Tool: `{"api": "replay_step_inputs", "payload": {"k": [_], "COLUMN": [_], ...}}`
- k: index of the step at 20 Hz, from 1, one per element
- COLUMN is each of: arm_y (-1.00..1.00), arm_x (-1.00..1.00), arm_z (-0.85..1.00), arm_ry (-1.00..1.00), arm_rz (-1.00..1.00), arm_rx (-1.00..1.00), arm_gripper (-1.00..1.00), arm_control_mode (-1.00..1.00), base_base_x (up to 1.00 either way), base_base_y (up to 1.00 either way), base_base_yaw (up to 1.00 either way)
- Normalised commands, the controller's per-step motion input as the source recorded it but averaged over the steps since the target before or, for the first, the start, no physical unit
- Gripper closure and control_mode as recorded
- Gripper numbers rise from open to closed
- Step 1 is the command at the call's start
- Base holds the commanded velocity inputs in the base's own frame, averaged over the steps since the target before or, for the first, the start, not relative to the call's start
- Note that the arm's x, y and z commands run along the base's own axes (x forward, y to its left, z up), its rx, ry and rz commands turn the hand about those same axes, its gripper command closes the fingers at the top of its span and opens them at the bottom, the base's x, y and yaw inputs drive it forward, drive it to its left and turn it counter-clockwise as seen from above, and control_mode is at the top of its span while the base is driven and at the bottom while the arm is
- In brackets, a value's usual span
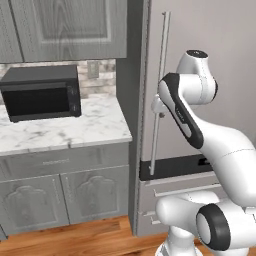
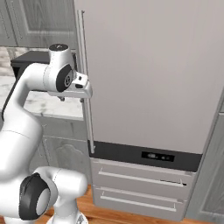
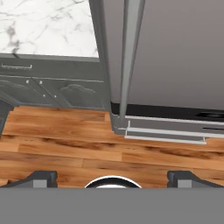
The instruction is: Gather the lime and eggplant from the fridge and place them on a tray on the dining counter. Then gather the chicken drumsticks from the fridge and place them on the other tray.
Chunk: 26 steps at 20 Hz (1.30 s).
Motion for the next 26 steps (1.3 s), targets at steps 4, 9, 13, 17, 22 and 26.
{"api": "replay_step_inputs", "payload": {"k": [4,9,13,17,22,26], "arm_y": [0.0,0.0,0.0,0.0,0.0,0.0], "arm_x": [0.0,0.0,0.0,0.0,0.0,0.0], "arm_z": [0.0,0.0,0.0,0.0,0.0,0.0], "arm_ry": [0.0,0.0,0.0,0.0,0.0,0.0], "arm_rz": [0.0,0.0,0.0,0.0,0.0,0.0], "arm_rx": [0.0,0.0,0.0,0.0,0.0,0.0], "arm_gripper": [-1.0,-1.0,-1.0,-1.0,-1.0,-1.0], "arm_control_mode": [1.0,1.0,1.0,1.0,1.0,1.0], "base_base_x": [0.0,0.0,-0.2,-0.22,-0.2,-0.26], "base_base_y": [-0.23,-0.28,-0.32,-0.22,-0.01,0.0], "base_base_yaw": [0.0,0.0,0.0,0.0,0.0,0.0]}}
